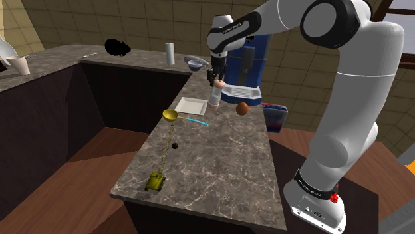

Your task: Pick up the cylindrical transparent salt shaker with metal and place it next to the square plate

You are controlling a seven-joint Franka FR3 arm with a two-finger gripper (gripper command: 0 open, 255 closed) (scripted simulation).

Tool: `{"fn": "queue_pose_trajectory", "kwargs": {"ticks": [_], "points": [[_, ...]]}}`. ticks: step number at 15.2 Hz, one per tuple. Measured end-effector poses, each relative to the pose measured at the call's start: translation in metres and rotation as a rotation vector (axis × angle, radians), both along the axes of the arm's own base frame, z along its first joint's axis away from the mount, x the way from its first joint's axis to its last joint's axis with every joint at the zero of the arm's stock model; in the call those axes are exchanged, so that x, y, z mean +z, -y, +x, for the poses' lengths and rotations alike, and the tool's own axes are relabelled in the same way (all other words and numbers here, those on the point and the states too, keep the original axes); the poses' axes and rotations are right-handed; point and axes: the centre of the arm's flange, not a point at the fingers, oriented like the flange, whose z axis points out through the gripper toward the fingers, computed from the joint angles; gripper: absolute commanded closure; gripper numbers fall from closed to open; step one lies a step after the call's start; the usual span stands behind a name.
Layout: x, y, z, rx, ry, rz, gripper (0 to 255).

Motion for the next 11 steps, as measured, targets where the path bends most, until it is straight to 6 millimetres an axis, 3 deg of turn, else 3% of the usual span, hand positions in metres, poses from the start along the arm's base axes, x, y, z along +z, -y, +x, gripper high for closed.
{"fn": "queue_pose_trajectory", "kwargs": {"ticks": [8,9,11], "points": [[-0.0091,-0.0002,-0.0009,0.000,0.000,0.000,255],[-0.0091,-0.0002,-0.0009,0.000,0.000,0.000,0],[-0.0090,-0.0002,-0.0008,0.000,0.001,0.000,0]]}}
